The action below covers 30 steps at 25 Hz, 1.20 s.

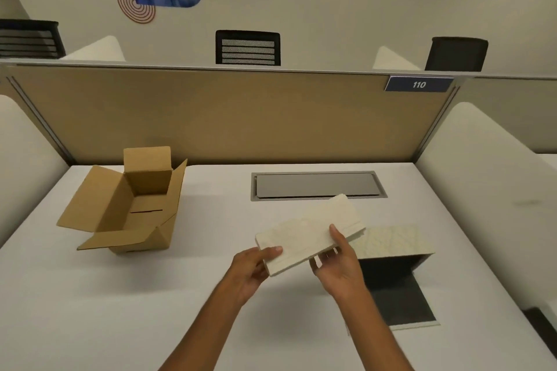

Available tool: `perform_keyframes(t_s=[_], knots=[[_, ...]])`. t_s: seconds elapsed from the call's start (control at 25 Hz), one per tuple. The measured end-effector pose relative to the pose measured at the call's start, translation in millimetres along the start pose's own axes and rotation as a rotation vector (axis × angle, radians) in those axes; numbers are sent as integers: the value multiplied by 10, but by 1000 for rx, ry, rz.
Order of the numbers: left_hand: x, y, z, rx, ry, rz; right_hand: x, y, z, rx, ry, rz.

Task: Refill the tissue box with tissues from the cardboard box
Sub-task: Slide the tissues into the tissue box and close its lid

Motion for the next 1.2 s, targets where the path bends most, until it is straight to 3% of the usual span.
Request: perform_keyframes(t_s=[0.28, 0.6, 0.76, 1.2], knots=[[-57, -338, -531, -80, -34, 21, 47, -1040, 757, 64, -31, 53], [-219, -886, -1147, -235, -16, 125, -28, -1890, 1499, 650, 13, -23], [-319, -1125, -1317, -221, 7, 168, -174, -2027, 1809, 834, 86, -91], [-564, -1436, -1663, -336, 129, 200, -395, -1981, 2281, 863, 317, -131]])
Point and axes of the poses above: each hand's wrist, its own x-axis away from the middle knuckle, its own z-axis out of the back of the hand, y = z × x, the point moved 1 cm from there along -x, towards the middle knuckle, and after that the axes turned 4 degrees about -x, right-handed, at the moved point
